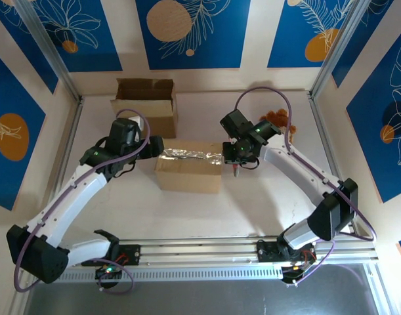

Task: Unpack the express box

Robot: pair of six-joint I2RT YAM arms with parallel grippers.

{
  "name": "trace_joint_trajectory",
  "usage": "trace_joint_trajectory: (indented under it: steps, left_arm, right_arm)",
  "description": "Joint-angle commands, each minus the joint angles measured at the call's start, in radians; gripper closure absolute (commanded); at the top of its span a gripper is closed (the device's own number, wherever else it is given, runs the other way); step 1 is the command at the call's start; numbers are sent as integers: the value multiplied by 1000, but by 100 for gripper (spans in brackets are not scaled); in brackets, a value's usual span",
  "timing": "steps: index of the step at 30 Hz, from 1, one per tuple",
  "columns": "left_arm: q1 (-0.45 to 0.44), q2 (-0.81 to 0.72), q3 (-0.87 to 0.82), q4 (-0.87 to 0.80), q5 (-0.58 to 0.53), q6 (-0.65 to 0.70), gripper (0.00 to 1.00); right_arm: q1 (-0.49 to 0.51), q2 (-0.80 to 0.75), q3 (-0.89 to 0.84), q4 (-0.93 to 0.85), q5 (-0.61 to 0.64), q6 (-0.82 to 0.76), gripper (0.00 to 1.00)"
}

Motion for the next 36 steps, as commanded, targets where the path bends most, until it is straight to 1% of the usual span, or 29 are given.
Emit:
trace_joint_trajectory:
  steps: [1,3,6,9,18,25,31,36]
  left_arm:
    - [-31,64,24,32,57,22,14]
    - [-54,92,19,54,25,21,13]
    - [-89,124,16,68,-72,17,11]
    - [-102,136,-11,107,-135,3,10]
    - [-124,133,-143,307,-142,-10,11]
    - [-135,130,-238,404,-166,-13,13]
    - [-147,130,-298,440,-173,-21,14]
    - [-161,110,-359,484,-183,-26,14]
  right_arm:
    - [-5,-36,-31,16,-43,7,100]
    - [-5,-48,-41,20,-45,7,100]
    - [-5,-62,-53,21,-47,2,100]
    - [-7,-75,-64,21,-49,-1,100]
    - [-3,-105,-95,29,-67,3,100]
    - [19,-103,-102,28,-73,14,100]
    - [47,-105,-101,14,-74,28,100]
    - [53,-117,-102,19,-127,39,100]
